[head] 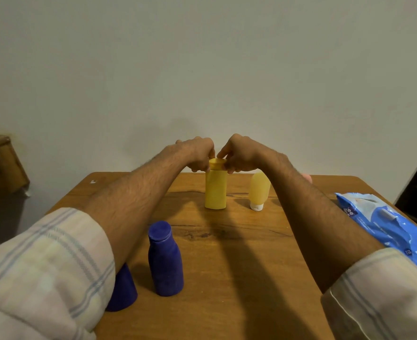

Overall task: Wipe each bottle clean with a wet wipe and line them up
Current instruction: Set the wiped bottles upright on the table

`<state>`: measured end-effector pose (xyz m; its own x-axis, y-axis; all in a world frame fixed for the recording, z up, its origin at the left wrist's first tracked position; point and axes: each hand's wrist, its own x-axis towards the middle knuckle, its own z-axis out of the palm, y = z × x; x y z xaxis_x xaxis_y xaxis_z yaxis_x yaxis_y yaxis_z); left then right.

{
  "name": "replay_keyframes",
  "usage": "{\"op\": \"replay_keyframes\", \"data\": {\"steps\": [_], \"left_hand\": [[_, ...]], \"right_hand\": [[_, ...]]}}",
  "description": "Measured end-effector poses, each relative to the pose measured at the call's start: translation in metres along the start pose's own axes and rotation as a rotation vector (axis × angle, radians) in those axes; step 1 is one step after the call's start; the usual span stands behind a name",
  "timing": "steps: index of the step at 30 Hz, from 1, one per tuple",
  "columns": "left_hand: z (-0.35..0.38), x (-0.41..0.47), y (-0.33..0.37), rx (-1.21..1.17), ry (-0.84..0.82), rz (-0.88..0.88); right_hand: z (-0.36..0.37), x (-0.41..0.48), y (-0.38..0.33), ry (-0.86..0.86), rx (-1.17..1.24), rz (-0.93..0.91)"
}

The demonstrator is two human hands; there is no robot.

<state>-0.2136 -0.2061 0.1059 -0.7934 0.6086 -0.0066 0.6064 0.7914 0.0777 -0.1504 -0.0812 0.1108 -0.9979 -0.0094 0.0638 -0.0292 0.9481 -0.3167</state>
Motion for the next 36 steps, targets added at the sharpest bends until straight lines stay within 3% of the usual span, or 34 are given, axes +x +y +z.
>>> {"op": "replay_keyframes", "data": {"steps": [12,20,28,36], "left_hand": [[-0.017,-0.026,-0.001,0.011,0.032,-0.053],[-0.047,-0.075,-0.011,-0.037,0.018,-0.044],[-0.059,-0.134,-0.025,-0.105,-0.055,-0.027],[-0.065,-0.180,-0.023,-0.014,-0.385,-0.052]], "right_hand": [[-0.011,-0.011,-0.005,0.047,0.034,0.057],[-0.032,-0.039,-0.042,0.077,0.049,-0.032],[-0.031,-0.077,-0.104,-0.237,0.106,-0.055],[-0.017,-0.099,-0.141,-0.462,0.050,-0.037]]}}
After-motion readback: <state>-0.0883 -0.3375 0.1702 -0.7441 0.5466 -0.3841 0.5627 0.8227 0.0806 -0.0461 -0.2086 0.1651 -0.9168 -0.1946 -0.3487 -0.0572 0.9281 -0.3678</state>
